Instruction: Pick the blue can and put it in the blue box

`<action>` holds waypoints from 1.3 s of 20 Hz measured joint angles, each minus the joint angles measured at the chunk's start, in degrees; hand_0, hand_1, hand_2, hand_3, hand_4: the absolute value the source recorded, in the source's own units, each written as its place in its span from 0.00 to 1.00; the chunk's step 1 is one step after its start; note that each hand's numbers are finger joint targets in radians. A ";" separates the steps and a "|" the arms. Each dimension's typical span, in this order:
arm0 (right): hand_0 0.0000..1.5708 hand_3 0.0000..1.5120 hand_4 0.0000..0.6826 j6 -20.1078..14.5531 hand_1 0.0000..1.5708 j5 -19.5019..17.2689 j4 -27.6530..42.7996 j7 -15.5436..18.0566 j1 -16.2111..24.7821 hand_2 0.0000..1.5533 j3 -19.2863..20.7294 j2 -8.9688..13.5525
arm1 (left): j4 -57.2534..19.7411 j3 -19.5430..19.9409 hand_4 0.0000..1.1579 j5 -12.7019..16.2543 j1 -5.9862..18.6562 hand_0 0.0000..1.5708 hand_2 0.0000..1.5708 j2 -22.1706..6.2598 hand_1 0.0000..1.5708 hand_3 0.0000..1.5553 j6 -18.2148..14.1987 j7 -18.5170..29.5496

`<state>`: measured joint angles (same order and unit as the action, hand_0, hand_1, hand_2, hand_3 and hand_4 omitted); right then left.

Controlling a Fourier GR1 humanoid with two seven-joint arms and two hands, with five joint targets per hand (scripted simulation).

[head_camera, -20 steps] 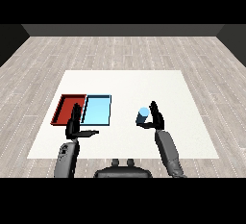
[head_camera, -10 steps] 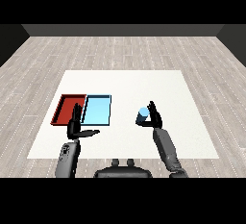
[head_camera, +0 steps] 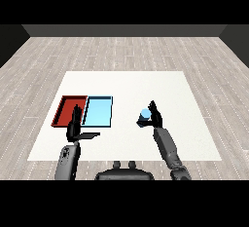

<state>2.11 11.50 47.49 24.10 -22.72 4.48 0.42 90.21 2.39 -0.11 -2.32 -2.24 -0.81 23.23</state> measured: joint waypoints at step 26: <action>0.91 0.91 0.74 -13.04 0.91 1.40 -5.18 -1.10 -4.07 0.93 -4.89 -0.39 | -0.80 0.80 0.00 1.34 1.10 0.00 0.00 -0.75 0.00 0.00 1.01 -0.11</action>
<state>-10.93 12.90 42.31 23.00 -26.79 -0.41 0.03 89.41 3.20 1.23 -1.21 -2.98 0.20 23.12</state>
